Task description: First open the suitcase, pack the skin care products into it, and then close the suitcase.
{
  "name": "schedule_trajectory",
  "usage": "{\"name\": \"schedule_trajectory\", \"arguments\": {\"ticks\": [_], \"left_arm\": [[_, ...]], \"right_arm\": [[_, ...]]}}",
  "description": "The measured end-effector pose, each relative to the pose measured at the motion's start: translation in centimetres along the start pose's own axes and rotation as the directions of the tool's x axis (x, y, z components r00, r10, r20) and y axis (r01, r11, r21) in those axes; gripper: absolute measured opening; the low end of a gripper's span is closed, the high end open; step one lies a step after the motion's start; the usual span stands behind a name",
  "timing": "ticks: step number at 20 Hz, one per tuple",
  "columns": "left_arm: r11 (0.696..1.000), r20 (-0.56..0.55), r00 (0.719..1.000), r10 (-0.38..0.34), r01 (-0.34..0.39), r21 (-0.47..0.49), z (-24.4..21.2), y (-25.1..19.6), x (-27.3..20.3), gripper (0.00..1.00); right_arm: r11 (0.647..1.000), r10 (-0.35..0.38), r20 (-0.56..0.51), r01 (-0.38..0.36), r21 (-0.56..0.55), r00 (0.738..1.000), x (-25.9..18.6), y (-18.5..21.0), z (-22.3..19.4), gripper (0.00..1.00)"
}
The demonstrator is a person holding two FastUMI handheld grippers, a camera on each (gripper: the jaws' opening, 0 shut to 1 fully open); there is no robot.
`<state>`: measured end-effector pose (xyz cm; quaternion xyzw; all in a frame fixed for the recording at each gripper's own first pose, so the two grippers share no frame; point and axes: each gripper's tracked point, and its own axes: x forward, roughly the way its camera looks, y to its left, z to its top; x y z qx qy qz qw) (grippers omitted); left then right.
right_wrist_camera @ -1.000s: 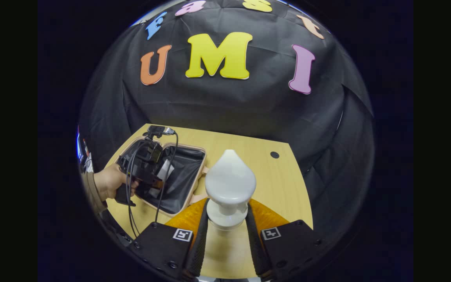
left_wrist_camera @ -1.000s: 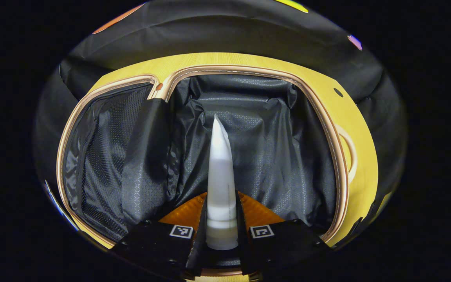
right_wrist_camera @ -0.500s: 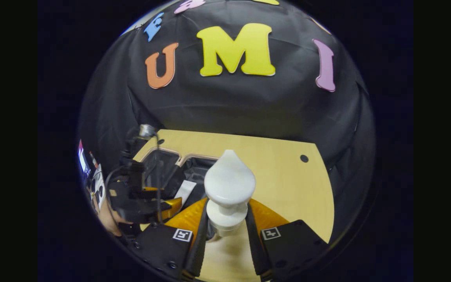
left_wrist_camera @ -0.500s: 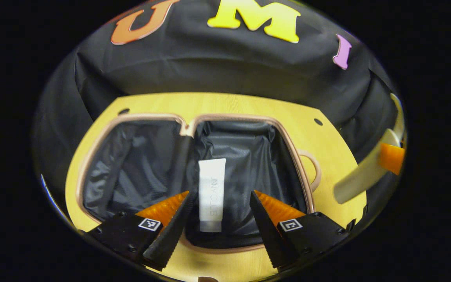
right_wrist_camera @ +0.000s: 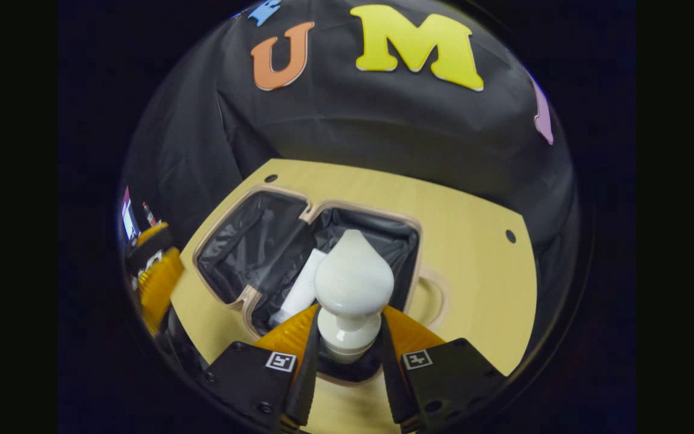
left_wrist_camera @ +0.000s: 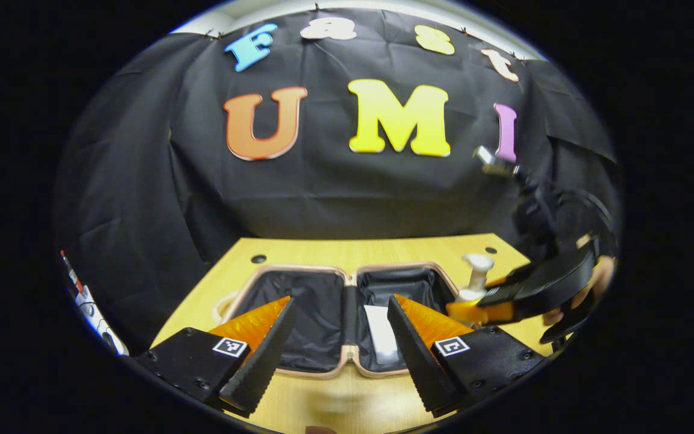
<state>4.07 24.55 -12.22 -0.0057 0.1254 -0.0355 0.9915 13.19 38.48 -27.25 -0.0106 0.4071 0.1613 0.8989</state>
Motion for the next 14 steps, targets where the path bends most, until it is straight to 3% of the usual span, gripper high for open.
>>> {"name": "schedule_trajectory", "arguments": {"ticks": [3, 6, 8, 11, 14], "left_arm": [[1.000, 0.148, 0.989, 0.006, -0.005, -0.007, 4.5, 1.5, -3.0, 0.97], [1.000, 0.240, 0.971, 0.007, -0.006, -0.002, 7.5, 2.6, -5.1, 1.00], [1.000, 0.262, 0.965, 0.020, -0.021, -0.001, 8.5, 3.7, -5.8, 0.96], [0.998, 0.265, 0.963, 0.058, -0.053, -0.023, 8.8, 5.8, -6.1, 0.96], [0.995, 0.266, 0.958, 0.102, -0.096, -0.037, 9.0, 8.2, -5.7, 0.96]], "right_arm": [[1.000, -0.008, -0.064, 0.009, 0.021, 0.998, 2.0, 0.3, -1.8, 0.44], [0.999, -0.023, -0.092, 0.028, 0.047, 0.996, 3.5, 0.2, -1.6, 0.50], [0.994, -0.036, -0.102, 0.045, 0.095, 0.994, 4.7, 0.0, -0.9, 0.44], [0.968, -0.081, -0.149, 0.114, 0.224, 0.986, 7.4, -1.5, -0.1, 0.47], [0.946, -0.100, -0.211, 0.159, 0.283, 0.972, 9.7, -2.2, -0.7, 0.44]]}}
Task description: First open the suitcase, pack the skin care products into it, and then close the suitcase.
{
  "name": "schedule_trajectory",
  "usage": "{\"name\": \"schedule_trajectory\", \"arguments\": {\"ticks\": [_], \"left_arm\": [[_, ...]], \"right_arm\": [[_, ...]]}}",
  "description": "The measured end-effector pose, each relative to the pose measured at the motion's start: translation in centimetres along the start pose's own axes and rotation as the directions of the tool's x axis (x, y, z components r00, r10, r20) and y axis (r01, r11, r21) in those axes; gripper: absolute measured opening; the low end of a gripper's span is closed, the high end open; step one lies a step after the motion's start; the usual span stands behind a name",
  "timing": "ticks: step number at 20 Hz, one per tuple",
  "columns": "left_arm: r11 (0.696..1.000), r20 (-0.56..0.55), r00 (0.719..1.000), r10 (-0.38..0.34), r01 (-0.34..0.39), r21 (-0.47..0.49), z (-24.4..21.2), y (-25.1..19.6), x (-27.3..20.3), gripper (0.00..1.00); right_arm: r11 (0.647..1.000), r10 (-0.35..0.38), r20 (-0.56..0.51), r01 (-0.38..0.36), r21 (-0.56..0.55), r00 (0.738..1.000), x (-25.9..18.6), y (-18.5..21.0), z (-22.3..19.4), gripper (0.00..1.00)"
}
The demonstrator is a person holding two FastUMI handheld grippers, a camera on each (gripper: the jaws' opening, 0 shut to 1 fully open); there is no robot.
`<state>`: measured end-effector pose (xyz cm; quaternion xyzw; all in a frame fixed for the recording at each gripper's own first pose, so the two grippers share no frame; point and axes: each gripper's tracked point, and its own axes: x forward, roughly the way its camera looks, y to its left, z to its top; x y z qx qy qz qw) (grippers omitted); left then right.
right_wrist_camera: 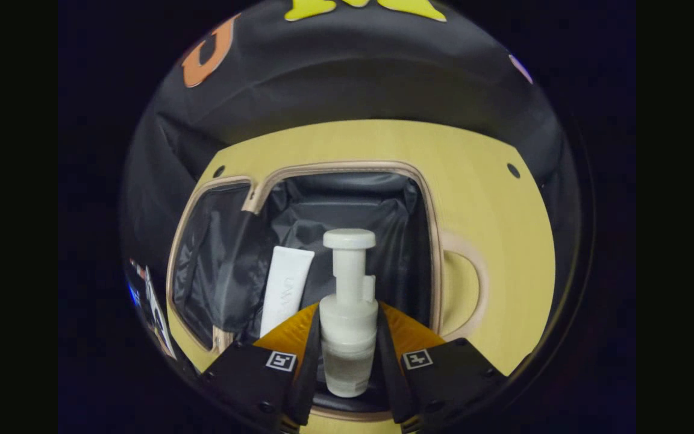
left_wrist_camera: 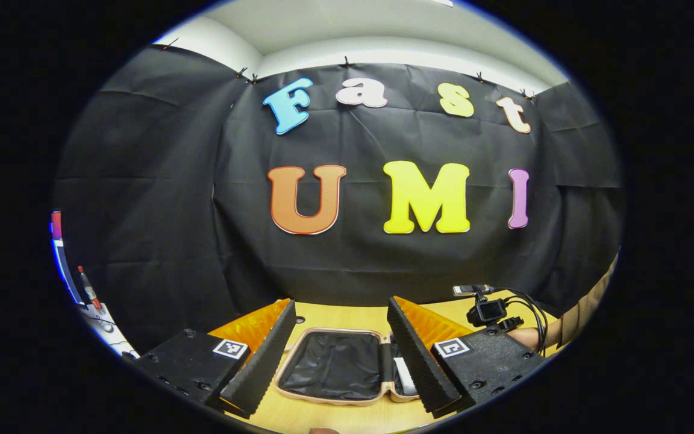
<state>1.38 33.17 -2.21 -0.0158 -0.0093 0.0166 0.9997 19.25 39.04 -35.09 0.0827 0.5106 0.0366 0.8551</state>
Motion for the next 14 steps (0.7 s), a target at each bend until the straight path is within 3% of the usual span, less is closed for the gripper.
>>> {"name": "schedule_trajectory", "arguments": {"ticks": [6, 11, 14], "left_arm": [[0.998, -0.013, 0.998, 0.063, -0.063, -0.015, 0.5, 4.1, 2.4, 0.96], [0.996, -0.050, 0.996, 0.079, -0.081, -0.029, -0.6, 7.5, 4.7, 0.96], [0.991, -0.108, 0.992, 0.062, -0.074, -0.108, -3.4, 10.3, 6.4, 1.00]], "right_arm": [[0.997, -0.067, -0.060, 0.070, 0.041, 0.996, 2.0, -0.7, -1.2, 0.47], [0.997, -0.061, -0.071, 0.064, 0.052, 0.996, 2.1, -0.4, -1.6, 0.48], [0.996, -0.017, -0.046, 0.021, 0.087, 0.999, 0.2, 0.0, -1.1, 0.63]]}}
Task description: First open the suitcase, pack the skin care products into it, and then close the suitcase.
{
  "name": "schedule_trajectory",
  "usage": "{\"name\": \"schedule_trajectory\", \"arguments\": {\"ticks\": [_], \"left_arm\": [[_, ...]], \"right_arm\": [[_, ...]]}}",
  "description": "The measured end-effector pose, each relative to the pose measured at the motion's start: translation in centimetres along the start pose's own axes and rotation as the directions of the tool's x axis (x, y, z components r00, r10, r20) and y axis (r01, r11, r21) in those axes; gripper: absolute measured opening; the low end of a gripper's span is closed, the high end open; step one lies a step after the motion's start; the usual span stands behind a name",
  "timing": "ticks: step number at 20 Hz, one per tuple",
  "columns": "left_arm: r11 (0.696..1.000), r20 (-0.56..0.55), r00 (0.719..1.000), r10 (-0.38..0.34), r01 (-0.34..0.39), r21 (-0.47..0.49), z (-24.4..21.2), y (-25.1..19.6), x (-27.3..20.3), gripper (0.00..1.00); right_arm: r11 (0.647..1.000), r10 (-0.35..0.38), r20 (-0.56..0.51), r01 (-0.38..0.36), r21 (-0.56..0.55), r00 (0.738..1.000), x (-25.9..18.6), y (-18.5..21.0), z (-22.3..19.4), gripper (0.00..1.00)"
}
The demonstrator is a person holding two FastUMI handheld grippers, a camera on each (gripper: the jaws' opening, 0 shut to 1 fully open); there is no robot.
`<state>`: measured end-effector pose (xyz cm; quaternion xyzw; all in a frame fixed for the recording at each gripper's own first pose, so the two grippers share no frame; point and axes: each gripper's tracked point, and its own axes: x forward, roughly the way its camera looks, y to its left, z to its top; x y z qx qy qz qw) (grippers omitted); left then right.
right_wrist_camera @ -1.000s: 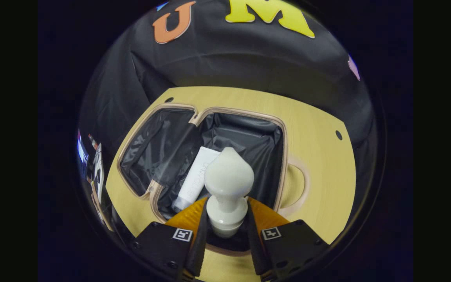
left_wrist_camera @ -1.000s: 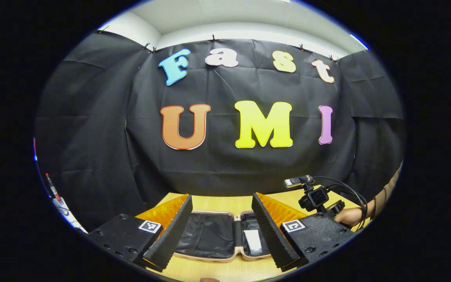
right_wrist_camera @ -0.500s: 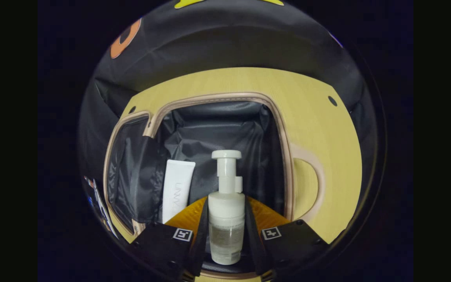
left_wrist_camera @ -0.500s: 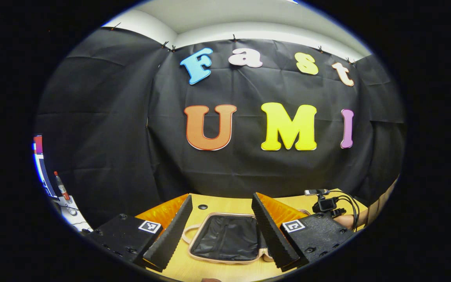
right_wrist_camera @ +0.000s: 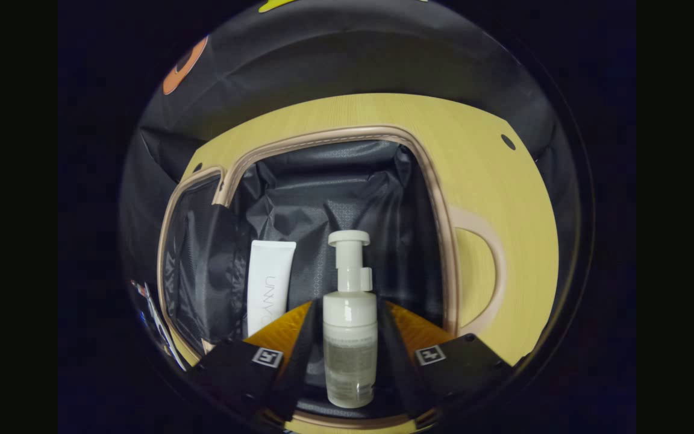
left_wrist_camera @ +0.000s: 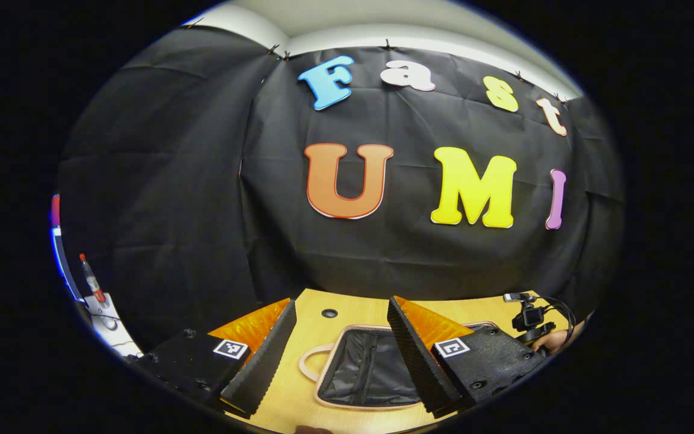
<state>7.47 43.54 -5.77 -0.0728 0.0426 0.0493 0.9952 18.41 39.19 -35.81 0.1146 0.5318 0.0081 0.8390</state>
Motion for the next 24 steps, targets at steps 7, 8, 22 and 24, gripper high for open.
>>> {"name": "schedule_trajectory", "arguments": {"ticks": [7, 8, 22, 24], "left_arm": [[0.977, -0.151, 0.988, -0.009, -0.023, -0.213, -7.1, 5.4, 4.2, 0.98], [0.969, -0.183, 0.983, -0.006, -0.039, -0.243, -8.9, 6.7, 5.0, 0.98], [0.563, -0.404, 0.899, -0.173, -0.246, -0.789, -26.2, 9.5, 12.6, 0.96], [0.525, -0.384, 0.900, -0.205, -0.230, -0.819, -26.0, 8.8, 13.2, 0.92]], "right_arm": [[0.964, 0.216, 0.271, -0.160, -0.212, 0.938, -13.6, 2.3, 3.2, 0.78], [0.955, 0.227, 0.330, -0.142, -0.262, 0.917, -16.0, 1.9, 3.7, 0.82], [0.962, 0.141, 0.632, 0.046, -0.270, 0.762, -38.4, -7.6, -1.7, 0.82], [0.971, 0.110, 0.640, 0.055, -0.232, 0.760, -38.8, -8.7, -2.3, 0.82]]}}
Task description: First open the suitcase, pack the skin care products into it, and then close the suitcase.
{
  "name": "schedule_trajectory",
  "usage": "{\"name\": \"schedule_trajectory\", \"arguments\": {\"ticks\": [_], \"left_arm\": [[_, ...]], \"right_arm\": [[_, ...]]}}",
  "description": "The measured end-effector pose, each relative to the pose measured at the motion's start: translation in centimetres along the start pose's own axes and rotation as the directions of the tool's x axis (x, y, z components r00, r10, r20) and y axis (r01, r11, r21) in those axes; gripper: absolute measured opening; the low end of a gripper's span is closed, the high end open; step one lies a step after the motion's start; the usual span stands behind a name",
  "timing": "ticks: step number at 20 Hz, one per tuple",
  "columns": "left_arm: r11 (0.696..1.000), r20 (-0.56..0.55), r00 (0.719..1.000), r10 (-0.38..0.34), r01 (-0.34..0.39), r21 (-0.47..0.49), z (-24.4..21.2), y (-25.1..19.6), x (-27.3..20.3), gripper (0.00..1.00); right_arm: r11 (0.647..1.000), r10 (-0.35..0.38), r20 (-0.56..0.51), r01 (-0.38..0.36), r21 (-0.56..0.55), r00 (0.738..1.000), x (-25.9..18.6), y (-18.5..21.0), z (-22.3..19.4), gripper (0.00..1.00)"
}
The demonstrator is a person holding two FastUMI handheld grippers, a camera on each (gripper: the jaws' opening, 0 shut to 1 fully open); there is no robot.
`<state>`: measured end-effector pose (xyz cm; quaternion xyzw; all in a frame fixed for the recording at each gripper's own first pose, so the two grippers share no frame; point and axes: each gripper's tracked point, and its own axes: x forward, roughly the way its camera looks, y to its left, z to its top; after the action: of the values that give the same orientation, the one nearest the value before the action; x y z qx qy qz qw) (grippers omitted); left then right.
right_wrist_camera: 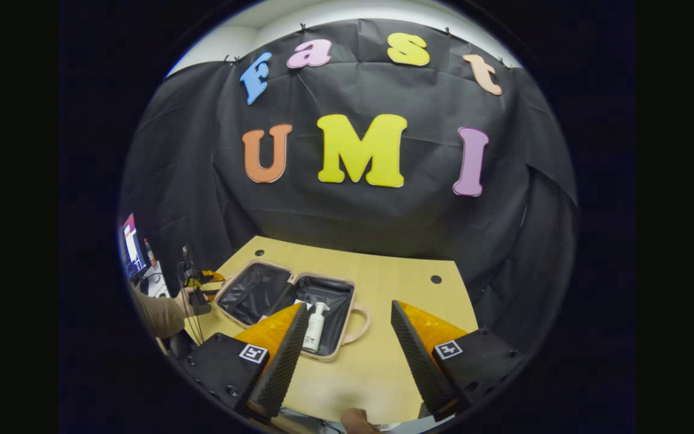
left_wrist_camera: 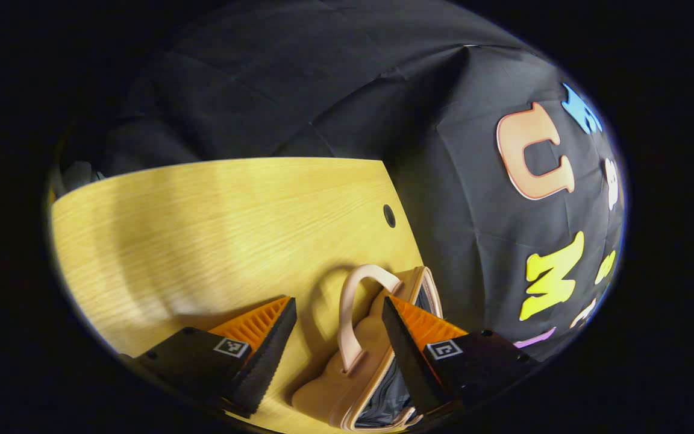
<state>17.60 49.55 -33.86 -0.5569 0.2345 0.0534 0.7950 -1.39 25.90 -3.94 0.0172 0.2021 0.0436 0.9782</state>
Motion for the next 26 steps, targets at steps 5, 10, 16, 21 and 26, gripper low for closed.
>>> {"name": "schedule_trajectory", "arguments": {"ticks": [5, 10, 16, 21, 26], "left_arm": [[0.998, -0.029, 0.999, -0.014, 0.012, -0.062, -0.9, 0.0, 1.1, 0.49], [0.999, -0.047, 0.999, -0.025, 0.024, -0.034, -1.0, -0.4, 0.8, 0.09], [0.989, -0.043, 0.999, 0.028, -0.022, 0.145, -0.5, -1.9, -0.6, 0.04], [0.932, 0.043, 0.997, 0.056, -0.068, 0.356, 0.9, -7.9, -3.3, 0.03], [0.816, 0.173, 0.984, 0.028, -0.122, 0.565, 0.1, -15.8, -6.9, 0.03]], "right_arm": [[0.994, -0.078, 0.038, 0.075, 0.074, 0.996, -1.1, -2.9, 0.8, 0.77], [0.989, -0.127, 0.035, 0.124, 0.083, 0.991, -1.8, -4.6, 0.3, 0.77], [0.978, -0.199, 0.103, 0.191, 0.085, 0.975, -3.7, -7.4, 1.3, 0.82], [0.981, -0.188, 0.143, 0.177, 0.082, 0.972, -4.4, -10.5, 2.5, 0.77], [0.975, -0.200, 0.171, 0.178, 0.134, 0.965, -5.0, -14.8, 4.0, 0.77]]}}
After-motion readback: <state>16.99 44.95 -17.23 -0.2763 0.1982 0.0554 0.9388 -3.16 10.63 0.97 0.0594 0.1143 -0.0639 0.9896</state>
